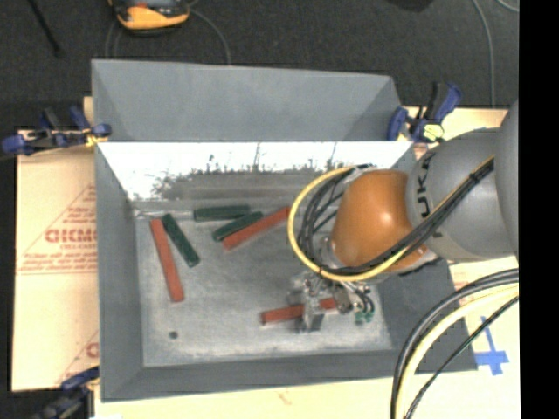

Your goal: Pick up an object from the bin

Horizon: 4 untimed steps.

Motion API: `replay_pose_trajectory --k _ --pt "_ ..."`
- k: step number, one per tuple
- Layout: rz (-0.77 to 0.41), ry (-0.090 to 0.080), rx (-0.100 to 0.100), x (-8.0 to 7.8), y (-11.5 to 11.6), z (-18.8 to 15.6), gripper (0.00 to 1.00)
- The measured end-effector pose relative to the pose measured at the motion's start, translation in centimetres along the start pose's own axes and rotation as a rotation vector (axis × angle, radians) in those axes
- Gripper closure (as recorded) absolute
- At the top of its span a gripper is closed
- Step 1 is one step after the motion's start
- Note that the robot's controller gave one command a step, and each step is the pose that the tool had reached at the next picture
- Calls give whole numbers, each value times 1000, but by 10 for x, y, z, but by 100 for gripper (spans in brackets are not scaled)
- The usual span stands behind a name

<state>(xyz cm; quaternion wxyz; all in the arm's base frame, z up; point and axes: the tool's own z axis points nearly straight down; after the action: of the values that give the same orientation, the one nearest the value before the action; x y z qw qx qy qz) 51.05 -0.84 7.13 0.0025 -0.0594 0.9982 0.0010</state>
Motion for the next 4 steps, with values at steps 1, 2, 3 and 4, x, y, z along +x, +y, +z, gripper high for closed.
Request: replay_pose_trajectory --k 1,2,3,4 --pt "0 5 0 1 0 -4 100" --pt "1 6 1 1 0 -20 100" --pt "1 2 2 0 -1 -30 100" --pt "3 1 3 0 -1 -37 100"
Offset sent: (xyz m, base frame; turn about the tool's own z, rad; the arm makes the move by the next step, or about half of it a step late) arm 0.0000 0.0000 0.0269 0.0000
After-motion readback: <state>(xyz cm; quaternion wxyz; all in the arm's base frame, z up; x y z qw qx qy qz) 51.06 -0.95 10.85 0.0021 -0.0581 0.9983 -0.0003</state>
